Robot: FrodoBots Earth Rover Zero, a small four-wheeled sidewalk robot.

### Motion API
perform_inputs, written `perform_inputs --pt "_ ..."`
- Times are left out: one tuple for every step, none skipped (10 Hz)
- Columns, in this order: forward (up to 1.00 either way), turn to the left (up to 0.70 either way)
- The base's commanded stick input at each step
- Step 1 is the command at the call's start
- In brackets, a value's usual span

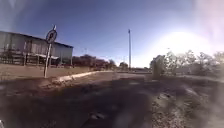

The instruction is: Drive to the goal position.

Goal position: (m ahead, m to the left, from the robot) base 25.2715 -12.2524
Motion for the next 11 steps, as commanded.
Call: perform_inputs --pt "0.50 0.00" --pt "0.50 0.00" --pt "0.50 0.00" --pt "0.50 0.00" --pt "0.50 0.00" --pt "0.50 0.00" --pt "0.50 0.00" --pt "0.50 0.00" --pt "0.50 0.00" --pt "0.50 0.00" --pt "0.50 0.00"
